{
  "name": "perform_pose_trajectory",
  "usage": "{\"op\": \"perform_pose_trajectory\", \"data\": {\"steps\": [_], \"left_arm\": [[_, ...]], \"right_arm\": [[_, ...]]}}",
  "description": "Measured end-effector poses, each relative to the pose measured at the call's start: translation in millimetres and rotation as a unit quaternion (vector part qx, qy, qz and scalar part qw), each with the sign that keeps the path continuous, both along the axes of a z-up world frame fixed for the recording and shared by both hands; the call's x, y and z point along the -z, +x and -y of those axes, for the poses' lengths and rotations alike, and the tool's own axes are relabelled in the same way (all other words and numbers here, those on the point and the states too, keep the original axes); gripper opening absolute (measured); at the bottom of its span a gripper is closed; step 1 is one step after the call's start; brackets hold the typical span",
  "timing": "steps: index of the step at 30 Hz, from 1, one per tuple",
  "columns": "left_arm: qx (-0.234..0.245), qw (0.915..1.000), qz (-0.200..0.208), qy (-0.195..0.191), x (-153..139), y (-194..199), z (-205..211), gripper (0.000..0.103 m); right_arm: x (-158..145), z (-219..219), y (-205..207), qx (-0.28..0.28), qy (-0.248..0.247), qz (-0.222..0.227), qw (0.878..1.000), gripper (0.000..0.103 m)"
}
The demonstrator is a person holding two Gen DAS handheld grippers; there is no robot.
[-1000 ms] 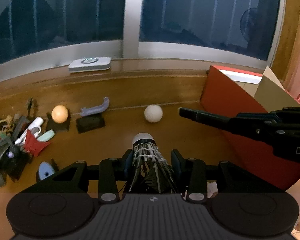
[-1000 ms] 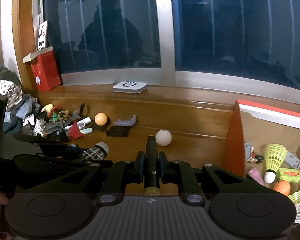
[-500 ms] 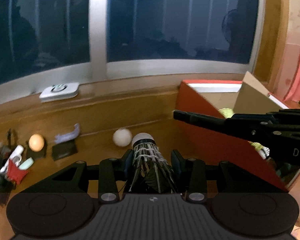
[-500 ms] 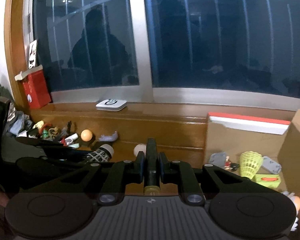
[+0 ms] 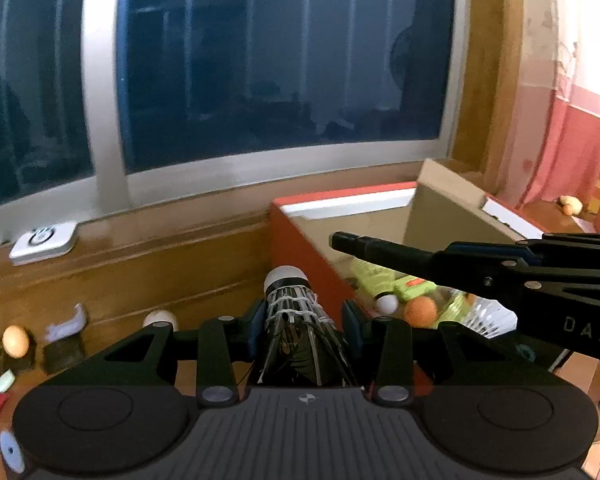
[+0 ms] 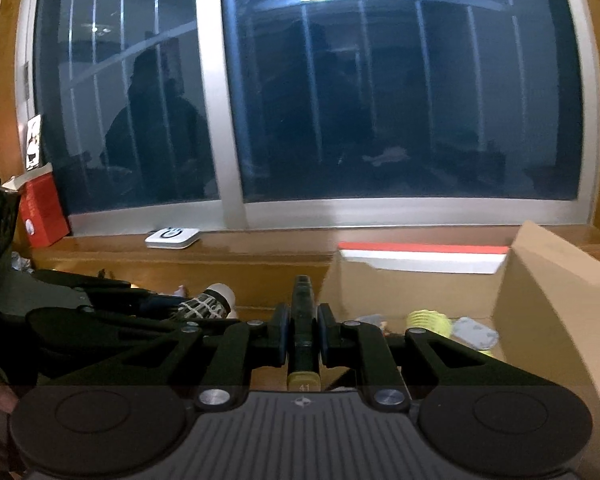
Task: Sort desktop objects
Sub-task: 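Lift and carry the marker and black-feathered shuttlecock toward the cardboard box, then lower into the box and open the right tool releasing the marker while the left releases the shuttlecock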
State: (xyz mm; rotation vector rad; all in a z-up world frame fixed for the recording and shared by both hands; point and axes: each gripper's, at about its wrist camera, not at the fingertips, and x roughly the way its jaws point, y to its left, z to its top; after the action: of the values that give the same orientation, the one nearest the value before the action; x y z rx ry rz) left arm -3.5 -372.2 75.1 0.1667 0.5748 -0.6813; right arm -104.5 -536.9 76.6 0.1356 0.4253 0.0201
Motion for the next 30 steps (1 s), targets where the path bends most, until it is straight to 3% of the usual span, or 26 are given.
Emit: {"op": "perform_pose_trajectory", "data": {"steps": [17, 30], "left_arm": [[0.08, 0.9966, 0.005, 0.019, 5, -22, 82, 0.041], [0.108, 0.9934, -0.013, 0.037, 20, -25, 112, 0.041]], "right_arm": [[16, 67, -27, 0.08, 0.012, -0.006, 0.997, 0.016], [33, 105, -38, 0.135, 0.016, -0.029, 0.99, 0.016]]}}
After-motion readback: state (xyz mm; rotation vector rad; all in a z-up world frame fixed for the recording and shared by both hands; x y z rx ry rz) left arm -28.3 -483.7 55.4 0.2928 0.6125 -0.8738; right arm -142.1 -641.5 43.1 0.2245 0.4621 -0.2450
